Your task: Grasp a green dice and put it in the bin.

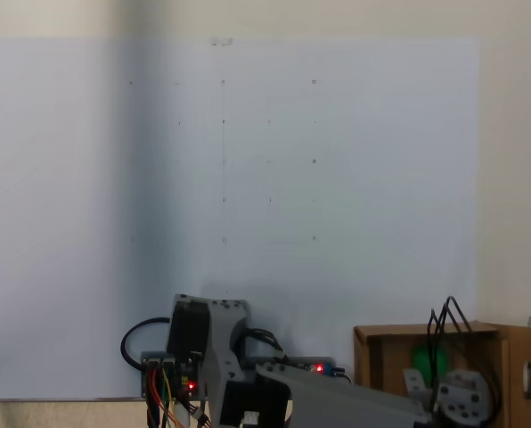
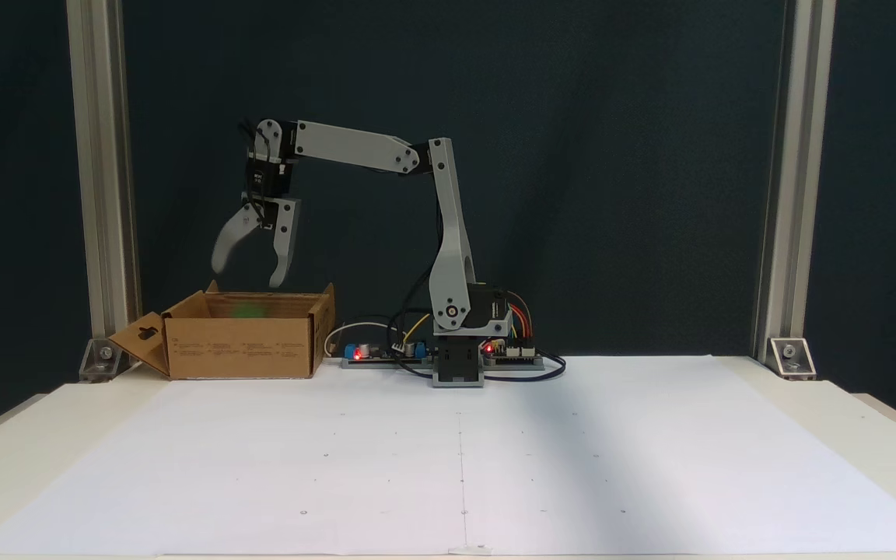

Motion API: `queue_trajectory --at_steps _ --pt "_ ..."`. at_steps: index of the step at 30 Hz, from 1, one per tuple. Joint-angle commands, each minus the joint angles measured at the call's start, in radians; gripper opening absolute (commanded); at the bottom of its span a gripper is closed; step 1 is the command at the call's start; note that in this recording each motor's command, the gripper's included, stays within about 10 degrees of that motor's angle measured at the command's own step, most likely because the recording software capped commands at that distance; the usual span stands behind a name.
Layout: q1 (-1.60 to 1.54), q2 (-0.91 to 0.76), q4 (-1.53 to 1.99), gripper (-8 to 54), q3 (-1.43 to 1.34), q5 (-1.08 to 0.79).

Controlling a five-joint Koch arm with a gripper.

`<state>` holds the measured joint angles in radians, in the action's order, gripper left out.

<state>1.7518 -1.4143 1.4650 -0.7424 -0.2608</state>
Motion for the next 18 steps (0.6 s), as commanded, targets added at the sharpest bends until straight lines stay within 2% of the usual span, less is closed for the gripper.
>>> queue_trajectory --at_steps 1,4,7,10,18 --pt "0.014 -0.009 -0.048 41.8 0.028 -0.049" --pt "0.014 -0.009 -0.064 43.1 0.028 -0.028" --pt "0.002 -0.02 -0.104 44.2 0.028 0.071" --pt "-0.051 -0.123 -0.158 44.2 0.029 0.206" --pt "-0.541 -0.322 -0.25 44.3 0.029 0.351"
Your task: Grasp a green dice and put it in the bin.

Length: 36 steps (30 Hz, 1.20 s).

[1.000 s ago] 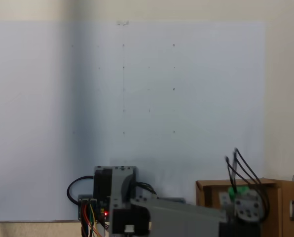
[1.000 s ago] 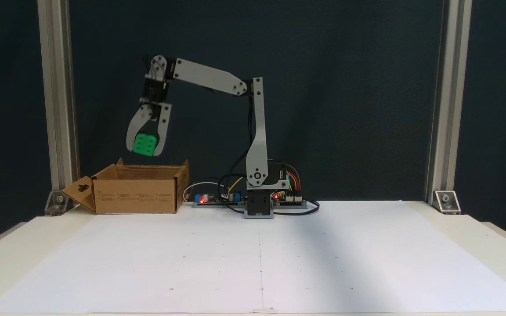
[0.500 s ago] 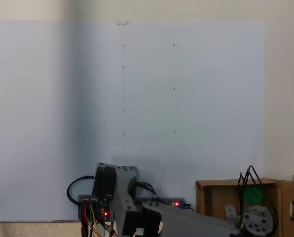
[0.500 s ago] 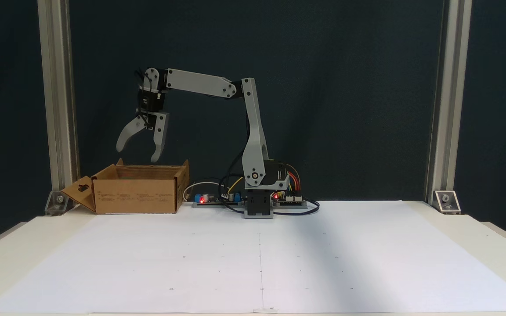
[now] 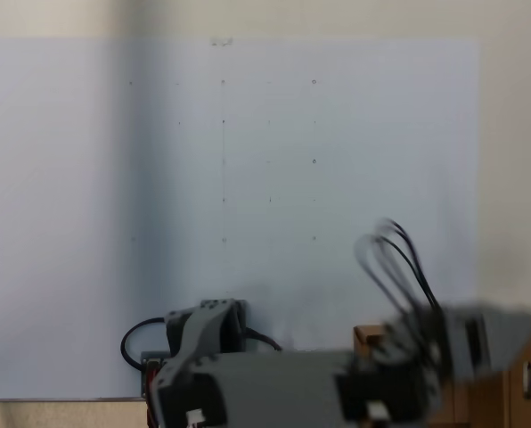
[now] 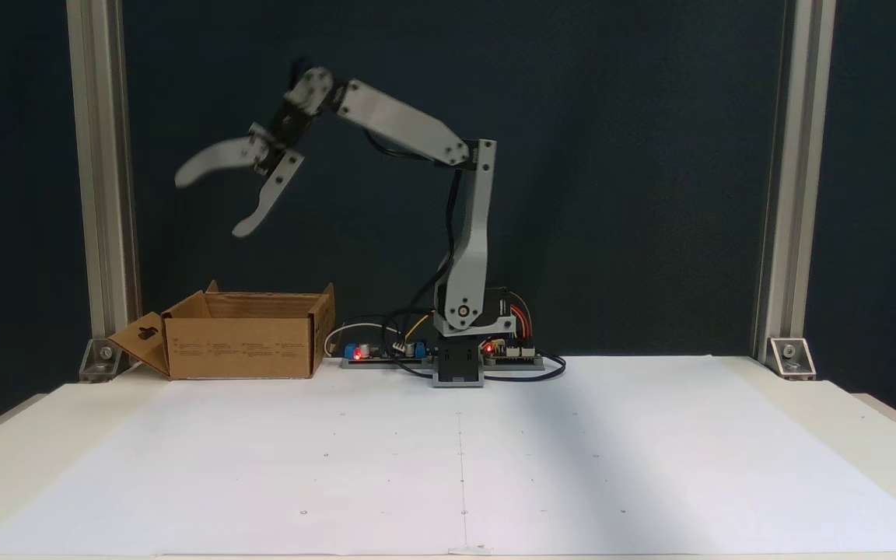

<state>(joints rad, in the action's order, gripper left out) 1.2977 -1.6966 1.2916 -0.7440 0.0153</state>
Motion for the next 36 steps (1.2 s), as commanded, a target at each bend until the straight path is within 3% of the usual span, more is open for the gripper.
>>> queue_trajectory --at_steps 1,16,27,36 --pt "-0.159 -0.052 -0.081 44.3 0.031 0.084" --pt "-1.295 -0.057 -0.199 44.0 -0.011 0.092" --pt "-1.378 -0.305 -0.403 43.9 -0.541 0.009" --pt "-1.247 -0.459 -0.681 44.1 -0.842 0.006"
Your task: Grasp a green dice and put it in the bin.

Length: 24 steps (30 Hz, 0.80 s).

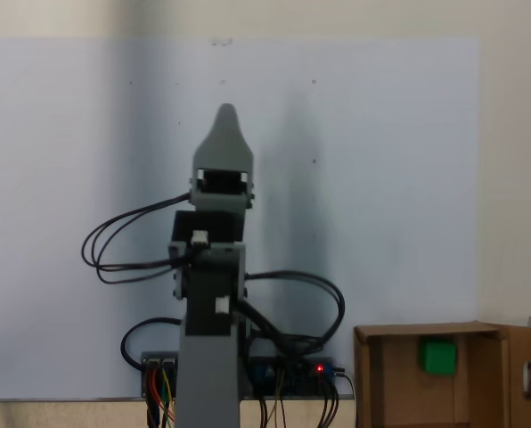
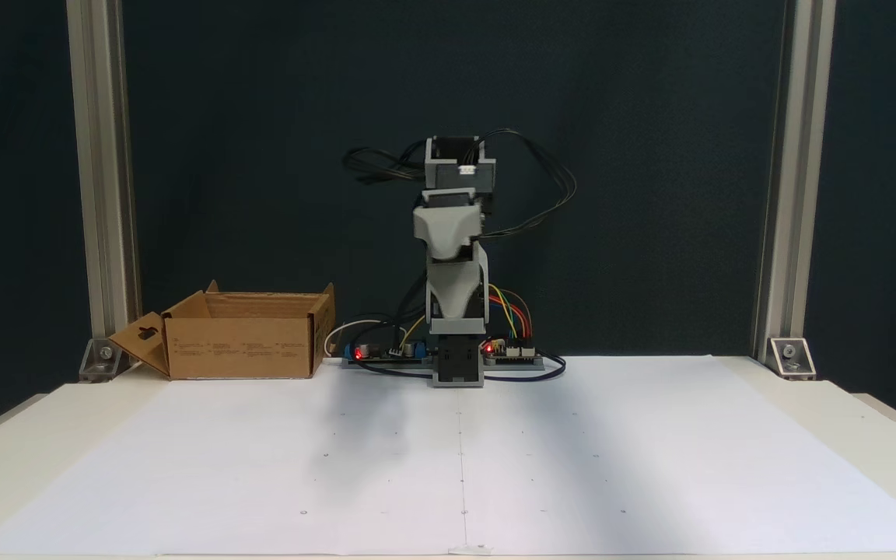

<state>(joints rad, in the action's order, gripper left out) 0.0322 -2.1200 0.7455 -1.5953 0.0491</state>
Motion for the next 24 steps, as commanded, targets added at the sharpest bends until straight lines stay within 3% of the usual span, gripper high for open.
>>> queue_trajectory --at_steps 1,14,24 --pt "0.025 -0.049 -0.167 44.1 -0.028 -0.028" --pt "0.041 -0.232 -0.546 44.6 -0.38 -0.028" --pt "0.038 -0.25 -0.805 45.4 -0.575 -0.029"
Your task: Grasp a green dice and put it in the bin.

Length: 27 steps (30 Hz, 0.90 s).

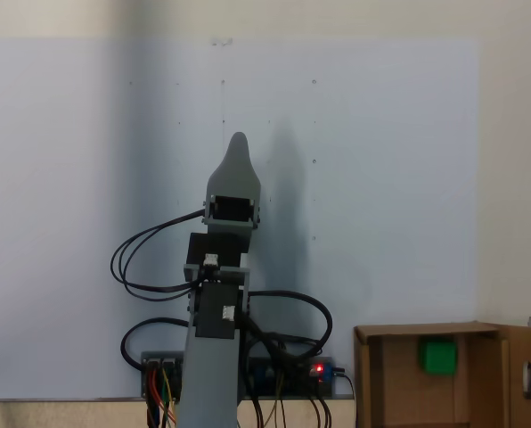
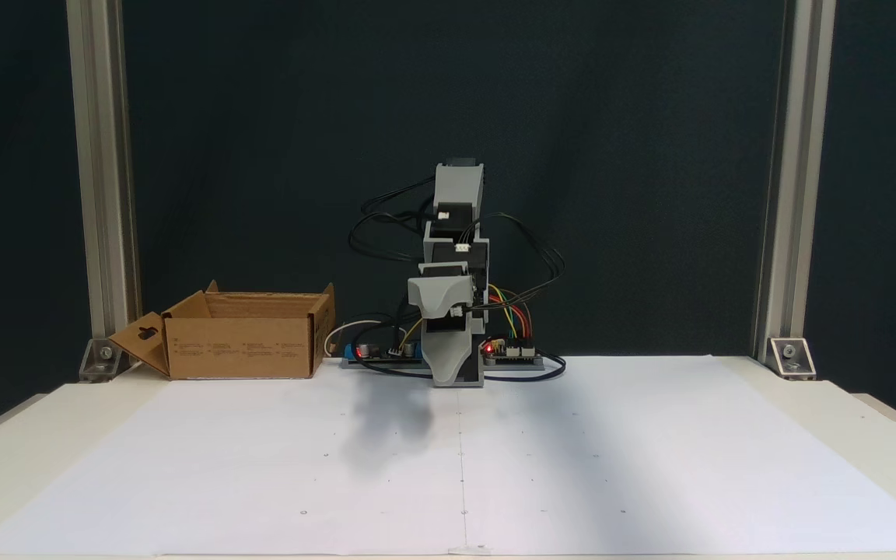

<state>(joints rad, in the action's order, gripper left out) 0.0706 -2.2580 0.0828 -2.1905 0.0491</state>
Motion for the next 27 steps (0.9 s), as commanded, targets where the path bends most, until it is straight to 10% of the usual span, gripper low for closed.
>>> queue_trajectory --at_steps 1,27 --pt "0.002 -0.112 -0.17 45.4 0.006 -0.029" --pt "0.006 -0.11 -0.81 45.1 -0.41 -0.032"
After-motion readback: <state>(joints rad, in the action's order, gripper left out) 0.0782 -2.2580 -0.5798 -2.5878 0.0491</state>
